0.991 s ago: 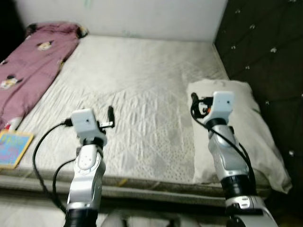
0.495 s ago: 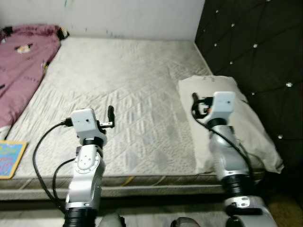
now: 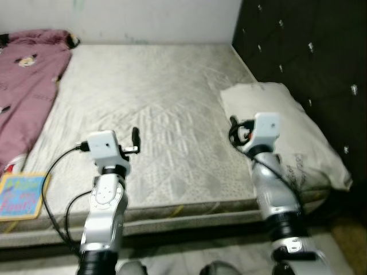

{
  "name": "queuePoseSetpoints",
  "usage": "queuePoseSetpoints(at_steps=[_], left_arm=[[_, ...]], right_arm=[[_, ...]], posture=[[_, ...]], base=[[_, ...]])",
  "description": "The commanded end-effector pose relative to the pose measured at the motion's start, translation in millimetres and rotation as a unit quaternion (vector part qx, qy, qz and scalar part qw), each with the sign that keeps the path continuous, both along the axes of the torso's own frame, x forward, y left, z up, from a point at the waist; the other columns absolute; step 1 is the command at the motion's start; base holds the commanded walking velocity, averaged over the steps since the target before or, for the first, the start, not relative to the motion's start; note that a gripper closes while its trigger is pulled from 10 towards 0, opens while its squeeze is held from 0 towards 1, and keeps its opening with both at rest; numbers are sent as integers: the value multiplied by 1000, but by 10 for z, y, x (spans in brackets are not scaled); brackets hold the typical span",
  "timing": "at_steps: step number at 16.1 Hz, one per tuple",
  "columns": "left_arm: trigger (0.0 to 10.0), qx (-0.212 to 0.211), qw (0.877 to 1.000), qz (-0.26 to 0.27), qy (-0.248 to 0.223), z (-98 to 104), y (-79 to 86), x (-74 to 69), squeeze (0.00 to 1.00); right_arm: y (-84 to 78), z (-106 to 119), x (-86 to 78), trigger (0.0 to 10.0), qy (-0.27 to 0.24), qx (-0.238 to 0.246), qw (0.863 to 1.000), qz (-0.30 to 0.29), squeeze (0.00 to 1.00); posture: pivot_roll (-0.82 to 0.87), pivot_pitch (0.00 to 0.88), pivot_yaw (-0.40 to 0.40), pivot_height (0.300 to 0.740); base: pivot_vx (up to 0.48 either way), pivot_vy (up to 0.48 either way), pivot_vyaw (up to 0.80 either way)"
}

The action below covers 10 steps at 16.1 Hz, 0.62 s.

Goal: Clean up the room

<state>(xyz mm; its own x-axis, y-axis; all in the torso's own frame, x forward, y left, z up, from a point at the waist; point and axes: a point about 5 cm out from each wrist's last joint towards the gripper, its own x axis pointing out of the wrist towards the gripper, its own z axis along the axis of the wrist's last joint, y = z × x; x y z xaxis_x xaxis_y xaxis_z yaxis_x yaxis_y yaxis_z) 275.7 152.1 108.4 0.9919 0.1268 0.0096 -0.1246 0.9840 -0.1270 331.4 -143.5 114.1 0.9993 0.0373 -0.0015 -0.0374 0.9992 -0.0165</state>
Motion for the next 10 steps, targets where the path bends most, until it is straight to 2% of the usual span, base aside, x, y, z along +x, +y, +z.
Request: queuePoseSetpoints(at_steps=[1, 10], left_arm=[[10000, -3, 1000, 0, -3, 17, -24, 13, 0], [10000, -6, 1000, 1, -3, 17, -17, 18, 0]], right_arm=[[7, 31, 15, 10000, -4, -4, 1000, 5, 0], [6, 21, 15, 10000, -1, -5, 1000, 5, 0]], posture=[[-22, 0, -30, 740], [-25, 0, -27, 740]], base=[[0, 480, 0], [0, 310, 0]])
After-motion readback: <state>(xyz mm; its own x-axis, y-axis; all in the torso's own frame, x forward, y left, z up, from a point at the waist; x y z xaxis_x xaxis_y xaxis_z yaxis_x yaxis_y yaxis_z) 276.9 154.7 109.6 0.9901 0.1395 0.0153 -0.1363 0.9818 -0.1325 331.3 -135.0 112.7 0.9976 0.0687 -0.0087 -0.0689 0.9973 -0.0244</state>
